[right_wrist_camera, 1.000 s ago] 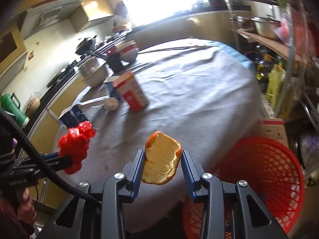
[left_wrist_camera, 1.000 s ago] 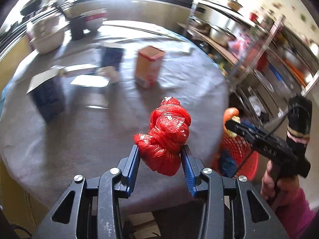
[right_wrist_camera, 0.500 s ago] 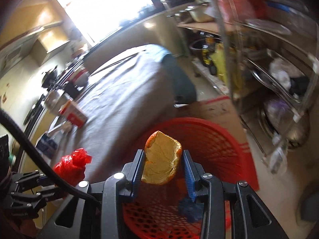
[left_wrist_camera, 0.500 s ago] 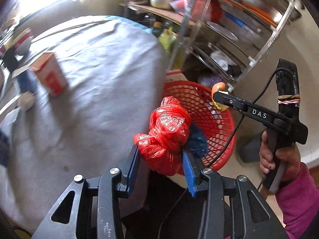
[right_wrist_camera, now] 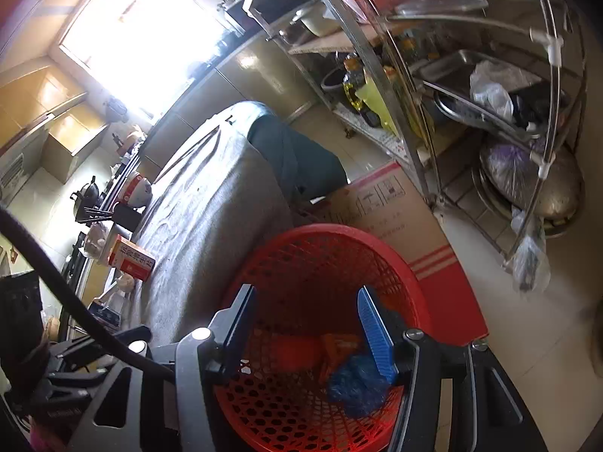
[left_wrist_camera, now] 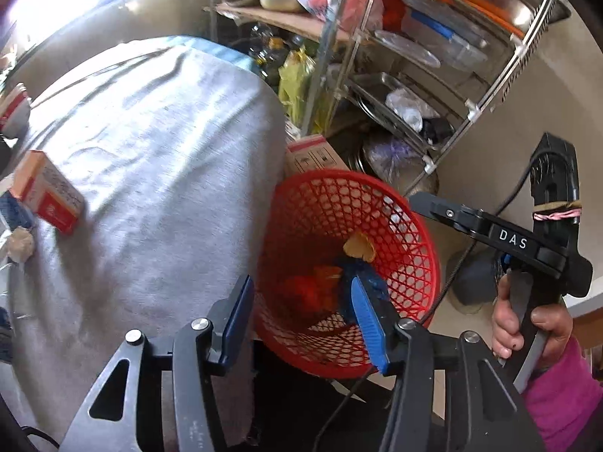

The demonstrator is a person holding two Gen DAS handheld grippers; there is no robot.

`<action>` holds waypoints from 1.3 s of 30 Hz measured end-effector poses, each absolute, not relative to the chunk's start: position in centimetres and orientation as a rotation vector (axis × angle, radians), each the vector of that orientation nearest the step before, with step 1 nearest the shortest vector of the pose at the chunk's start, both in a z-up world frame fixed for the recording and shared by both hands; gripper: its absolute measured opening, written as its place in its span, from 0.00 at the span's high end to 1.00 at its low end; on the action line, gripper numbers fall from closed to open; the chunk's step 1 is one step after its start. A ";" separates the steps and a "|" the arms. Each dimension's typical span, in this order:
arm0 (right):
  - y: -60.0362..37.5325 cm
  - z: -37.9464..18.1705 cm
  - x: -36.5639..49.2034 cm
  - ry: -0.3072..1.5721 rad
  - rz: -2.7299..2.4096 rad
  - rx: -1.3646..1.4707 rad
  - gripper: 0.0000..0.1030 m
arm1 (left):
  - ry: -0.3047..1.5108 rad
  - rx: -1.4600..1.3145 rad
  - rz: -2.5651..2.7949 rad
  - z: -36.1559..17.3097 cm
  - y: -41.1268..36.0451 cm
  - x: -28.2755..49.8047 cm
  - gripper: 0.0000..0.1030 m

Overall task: Collect trash
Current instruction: 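Move both items over the red wastebasket and release them, then grasp the white-and-blue cardboard box with the left gripper while the right reaches toward the table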

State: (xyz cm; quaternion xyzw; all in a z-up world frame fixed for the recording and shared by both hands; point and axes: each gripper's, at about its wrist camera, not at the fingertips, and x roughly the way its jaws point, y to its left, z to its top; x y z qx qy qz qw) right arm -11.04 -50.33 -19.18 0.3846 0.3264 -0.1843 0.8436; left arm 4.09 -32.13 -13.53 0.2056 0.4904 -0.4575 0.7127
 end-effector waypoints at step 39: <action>-37.6 -16.7 -0.7 0.829 -0.082 0.608 0.42 | 0.990 0.000 -0.402 -11.1 -1.9 13.6 0.35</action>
